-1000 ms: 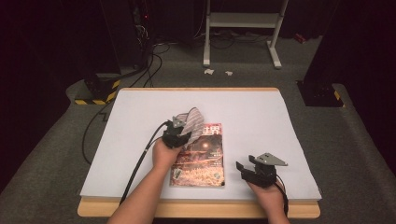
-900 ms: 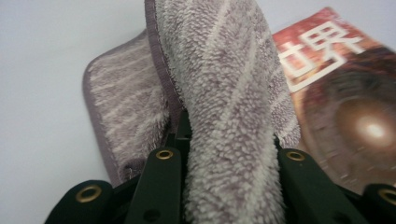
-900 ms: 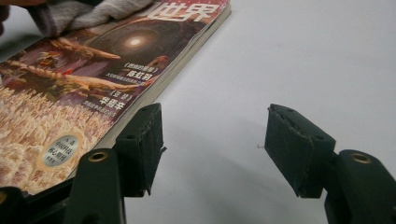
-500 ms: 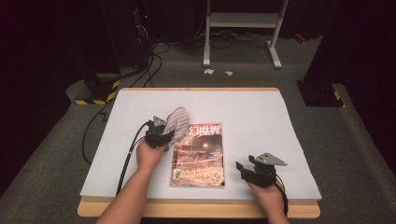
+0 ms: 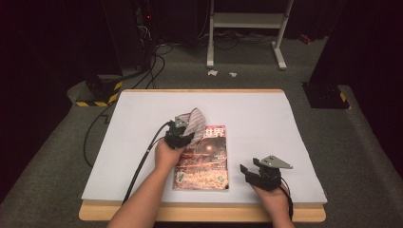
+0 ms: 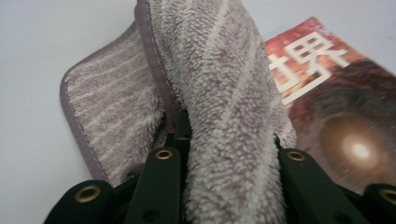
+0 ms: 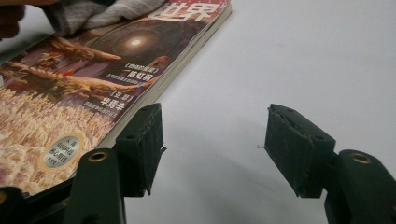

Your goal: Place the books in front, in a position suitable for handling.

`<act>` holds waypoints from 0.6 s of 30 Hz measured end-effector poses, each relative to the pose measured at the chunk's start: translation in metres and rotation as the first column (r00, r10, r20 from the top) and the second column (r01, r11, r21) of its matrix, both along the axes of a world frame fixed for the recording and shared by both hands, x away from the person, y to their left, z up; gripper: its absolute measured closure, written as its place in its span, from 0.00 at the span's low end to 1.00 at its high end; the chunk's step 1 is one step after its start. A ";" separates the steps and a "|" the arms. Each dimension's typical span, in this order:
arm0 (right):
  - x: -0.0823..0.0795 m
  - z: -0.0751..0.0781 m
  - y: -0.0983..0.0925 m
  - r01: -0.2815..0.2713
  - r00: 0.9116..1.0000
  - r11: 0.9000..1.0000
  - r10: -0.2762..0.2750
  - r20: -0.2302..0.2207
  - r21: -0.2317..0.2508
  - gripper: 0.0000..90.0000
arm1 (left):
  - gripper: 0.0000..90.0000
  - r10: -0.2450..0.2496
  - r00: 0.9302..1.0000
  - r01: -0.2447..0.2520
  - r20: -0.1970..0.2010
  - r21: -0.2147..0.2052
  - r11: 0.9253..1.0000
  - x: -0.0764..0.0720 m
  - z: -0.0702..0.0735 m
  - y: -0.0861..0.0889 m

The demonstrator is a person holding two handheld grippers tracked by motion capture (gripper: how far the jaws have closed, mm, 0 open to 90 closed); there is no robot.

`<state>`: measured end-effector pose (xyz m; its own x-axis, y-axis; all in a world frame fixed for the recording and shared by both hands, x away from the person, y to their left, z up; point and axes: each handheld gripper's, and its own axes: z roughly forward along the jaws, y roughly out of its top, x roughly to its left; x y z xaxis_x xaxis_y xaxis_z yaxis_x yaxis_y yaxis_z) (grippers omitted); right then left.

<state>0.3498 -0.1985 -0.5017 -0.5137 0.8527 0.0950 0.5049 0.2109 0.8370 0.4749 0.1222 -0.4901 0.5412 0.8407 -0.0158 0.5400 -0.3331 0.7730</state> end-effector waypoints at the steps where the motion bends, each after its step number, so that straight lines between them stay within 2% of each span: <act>1: 0.000 0.000 0.000 -0.001 1.000 1.000 0.001 0.001 0.001 0.41 | 0.79 -0.011 1.000 0.011 0.000 -0.002 1.000 0.001 0.000 -0.007; 10: -0.001 0.001 -0.001 -0.011 1.000 1.000 0.011 0.003 0.014 0.41 | 0.78 -0.103 0.995 0.103 0.001 -0.010 0.995 0.003 0.001 -0.069; 16: -0.001 0.002 -0.001 -0.014 1.000 1.000 0.014 0.003 0.016 0.41 | 0.78 -0.128 0.992 0.128 0.002 -0.007 0.992 0.002 0.001 -0.083; 18: -0.001 0.001 -0.001 -0.014 1.000 1.000 0.013 0.002 0.016 0.41 | 0.78 -0.132 0.991 0.131 0.008 0.014 0.991 0.002 0.001 -0.083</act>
<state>0.3490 -0.1993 -0.5002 -0.5254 0.8440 0.1078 0.5001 0.2038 0.8416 0.4772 0.0397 -0.4888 0.6472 0.7623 0.0001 0.4837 -0.4107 0.7729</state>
